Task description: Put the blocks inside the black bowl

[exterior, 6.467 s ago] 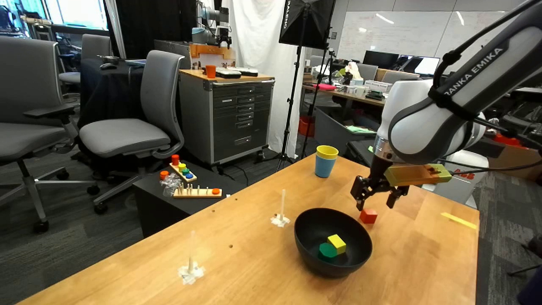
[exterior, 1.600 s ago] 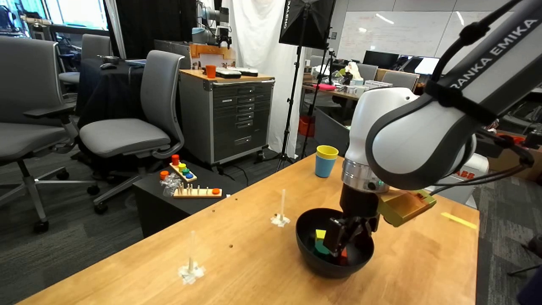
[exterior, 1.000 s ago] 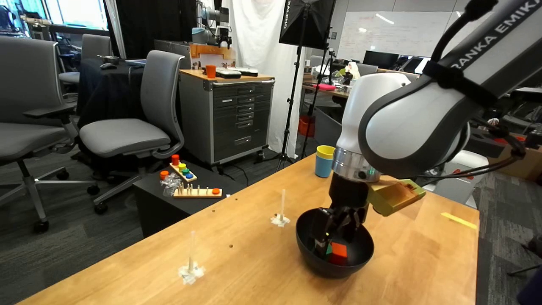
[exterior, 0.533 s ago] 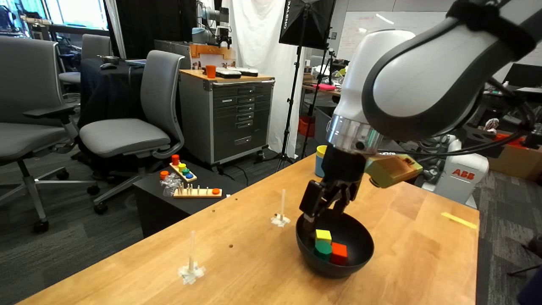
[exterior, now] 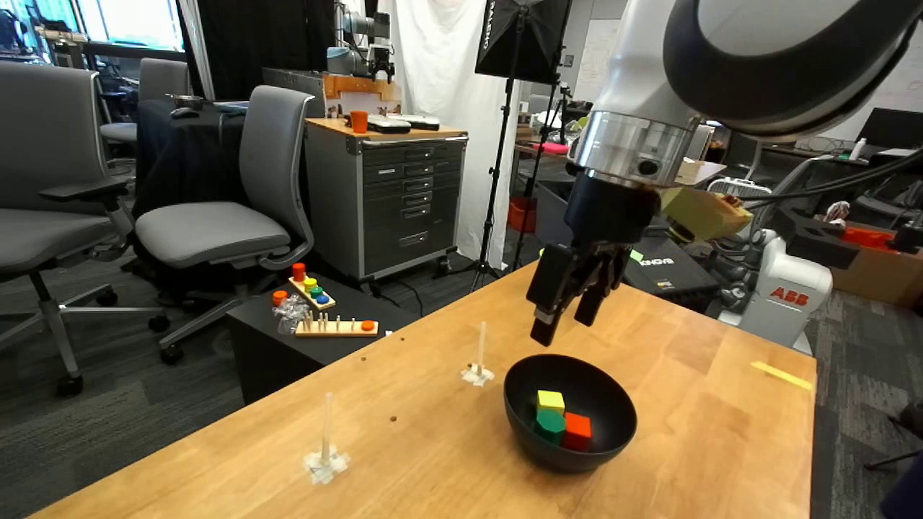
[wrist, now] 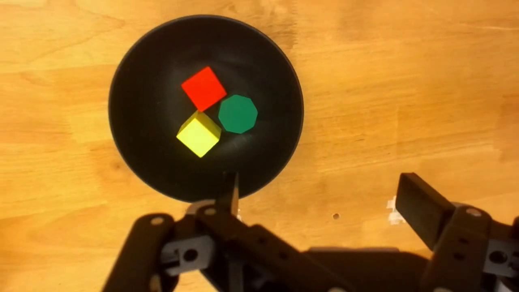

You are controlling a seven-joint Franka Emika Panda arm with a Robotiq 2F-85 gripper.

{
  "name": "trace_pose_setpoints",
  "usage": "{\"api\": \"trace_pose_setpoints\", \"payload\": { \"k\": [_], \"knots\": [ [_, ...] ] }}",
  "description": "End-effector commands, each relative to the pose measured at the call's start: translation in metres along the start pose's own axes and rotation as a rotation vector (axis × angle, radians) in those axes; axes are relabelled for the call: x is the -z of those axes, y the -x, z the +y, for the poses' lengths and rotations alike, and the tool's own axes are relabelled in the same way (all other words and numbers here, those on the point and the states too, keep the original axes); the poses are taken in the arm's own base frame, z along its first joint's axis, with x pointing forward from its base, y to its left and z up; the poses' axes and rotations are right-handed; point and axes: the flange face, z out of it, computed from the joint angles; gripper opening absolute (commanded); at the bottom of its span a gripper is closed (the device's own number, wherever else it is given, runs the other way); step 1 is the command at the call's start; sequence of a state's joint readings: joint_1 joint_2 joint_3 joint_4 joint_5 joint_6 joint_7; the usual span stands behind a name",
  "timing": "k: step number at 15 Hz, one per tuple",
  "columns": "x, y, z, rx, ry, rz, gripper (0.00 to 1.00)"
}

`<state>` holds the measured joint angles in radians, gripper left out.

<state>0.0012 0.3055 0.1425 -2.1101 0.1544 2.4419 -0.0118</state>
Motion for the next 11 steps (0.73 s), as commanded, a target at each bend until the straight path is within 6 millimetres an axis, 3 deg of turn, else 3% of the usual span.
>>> {"api": "trace_pose_setpoints", "payload": {
  "k": [1, 3, 11],
  "knots": [
    [0.019, 0.019, 0.004, 0.043, -0.011, -0.056, 1.0],
    [0.008, 0.01, 0.002, 0.026, 0.003, -0.052, 1.0],
    [0.01, 0.014, 0.004, 0.039, 0.003, -0.075, 1.0]
  ]
}}
